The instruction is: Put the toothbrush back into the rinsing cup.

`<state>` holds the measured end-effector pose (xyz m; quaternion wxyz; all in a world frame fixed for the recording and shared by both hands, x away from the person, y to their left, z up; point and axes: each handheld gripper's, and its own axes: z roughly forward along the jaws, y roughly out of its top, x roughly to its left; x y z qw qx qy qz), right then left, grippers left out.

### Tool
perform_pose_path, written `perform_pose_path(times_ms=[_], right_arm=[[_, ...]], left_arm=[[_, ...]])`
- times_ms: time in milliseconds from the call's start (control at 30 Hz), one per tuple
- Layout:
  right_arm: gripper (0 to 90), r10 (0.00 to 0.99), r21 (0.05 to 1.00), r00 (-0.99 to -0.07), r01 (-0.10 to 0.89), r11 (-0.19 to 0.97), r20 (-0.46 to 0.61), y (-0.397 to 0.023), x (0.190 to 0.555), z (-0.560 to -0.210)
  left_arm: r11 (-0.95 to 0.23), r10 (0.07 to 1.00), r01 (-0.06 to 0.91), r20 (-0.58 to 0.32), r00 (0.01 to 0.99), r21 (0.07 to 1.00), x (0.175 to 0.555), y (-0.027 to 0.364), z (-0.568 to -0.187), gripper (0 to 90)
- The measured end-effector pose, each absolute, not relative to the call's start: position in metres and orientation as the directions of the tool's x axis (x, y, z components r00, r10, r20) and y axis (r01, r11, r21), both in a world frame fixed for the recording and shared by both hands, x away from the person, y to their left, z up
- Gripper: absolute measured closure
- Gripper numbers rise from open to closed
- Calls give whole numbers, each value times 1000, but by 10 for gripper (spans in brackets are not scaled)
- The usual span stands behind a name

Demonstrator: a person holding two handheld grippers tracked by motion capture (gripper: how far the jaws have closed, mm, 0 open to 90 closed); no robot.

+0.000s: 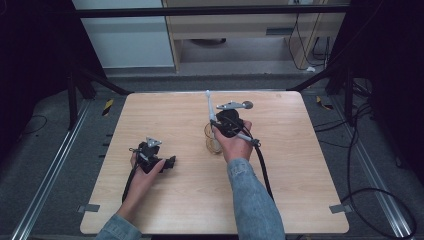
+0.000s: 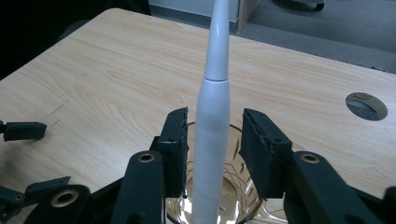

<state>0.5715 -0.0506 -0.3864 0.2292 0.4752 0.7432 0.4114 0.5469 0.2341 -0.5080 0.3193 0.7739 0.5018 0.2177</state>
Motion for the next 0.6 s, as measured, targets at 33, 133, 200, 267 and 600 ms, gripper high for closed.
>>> perform_pose_path(times_ms=[33,133,200,267,600], right_arm=[[599,895,829,-443,519,209,52,-51,571,-386],[559,895,832,-444,512,215,41,-53,569,-384],[537,896,834,-443,506,220,32,-54,568,-383],[505,897,836,-440,503,220,29,-55,566,-381],[364,901,836,-434,503,220,24,-62,562,-377]], left_arm=[[-293,916,637,17,402,713,547,234,-508,0],[-293,916,638,17,402,713,547,234,-508,0],[-293,916,638,17,402,713,547,234,-508,0],[-293,916,637,17,402,713,547,234,-508,0],[-292,916,637,17,401,713,547,234,-508,0]])
